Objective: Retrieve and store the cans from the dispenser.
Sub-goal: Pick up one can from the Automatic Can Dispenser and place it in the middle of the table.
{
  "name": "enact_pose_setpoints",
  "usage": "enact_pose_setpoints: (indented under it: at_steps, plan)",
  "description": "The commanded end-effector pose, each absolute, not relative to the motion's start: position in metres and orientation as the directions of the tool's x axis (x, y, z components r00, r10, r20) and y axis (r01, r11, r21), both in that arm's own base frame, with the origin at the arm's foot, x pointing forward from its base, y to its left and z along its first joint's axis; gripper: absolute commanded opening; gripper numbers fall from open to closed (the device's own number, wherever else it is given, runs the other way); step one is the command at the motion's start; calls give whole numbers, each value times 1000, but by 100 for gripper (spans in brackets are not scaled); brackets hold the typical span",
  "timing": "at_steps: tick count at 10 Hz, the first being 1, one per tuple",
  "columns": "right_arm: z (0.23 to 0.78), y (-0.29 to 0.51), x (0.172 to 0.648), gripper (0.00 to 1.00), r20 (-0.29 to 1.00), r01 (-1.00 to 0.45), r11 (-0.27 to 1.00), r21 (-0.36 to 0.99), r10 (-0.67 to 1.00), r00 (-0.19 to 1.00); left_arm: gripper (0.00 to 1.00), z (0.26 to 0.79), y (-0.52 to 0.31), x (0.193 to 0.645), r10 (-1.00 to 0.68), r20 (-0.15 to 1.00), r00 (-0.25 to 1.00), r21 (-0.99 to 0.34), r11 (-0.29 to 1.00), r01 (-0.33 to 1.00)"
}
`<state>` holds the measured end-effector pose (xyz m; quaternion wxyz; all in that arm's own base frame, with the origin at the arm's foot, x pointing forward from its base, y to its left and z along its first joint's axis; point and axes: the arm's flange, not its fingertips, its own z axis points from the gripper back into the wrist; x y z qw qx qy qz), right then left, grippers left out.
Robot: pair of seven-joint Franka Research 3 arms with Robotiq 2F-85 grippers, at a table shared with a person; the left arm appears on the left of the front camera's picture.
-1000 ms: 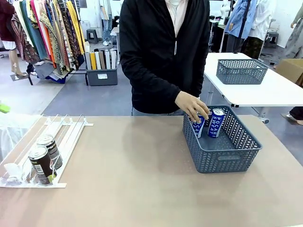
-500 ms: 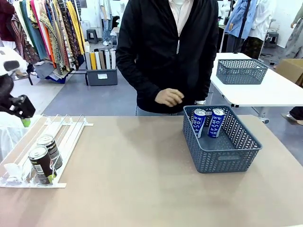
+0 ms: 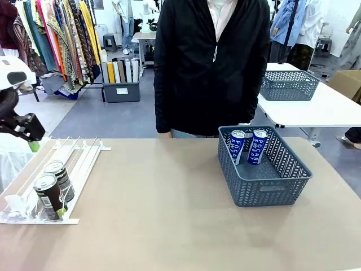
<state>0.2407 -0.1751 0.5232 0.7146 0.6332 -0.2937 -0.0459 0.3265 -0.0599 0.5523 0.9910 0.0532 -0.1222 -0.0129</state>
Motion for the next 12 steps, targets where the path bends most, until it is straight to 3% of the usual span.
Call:
enact_pose_setpoints:
  at_steps: [1,2,5,12]
  plan:
    - [527,-175,243,100,381,-334,183,925,-445,811,100,533,-72,342,-68,158,985,67,996,58]
    - [527,-175,243,100,381,-334,183,925,-445,811,100,517,-75,349,-95,121,988,12,995,94]
    - [527,-175,243,100,381,-334,183,925,-445,811,100,476,-68,361,-32,19,999,-4,999,32]
    - [527,-175,243,100,381,-334,183,925,-445,811,100,425,-57,404,0,-65,998,-58,998,-4]
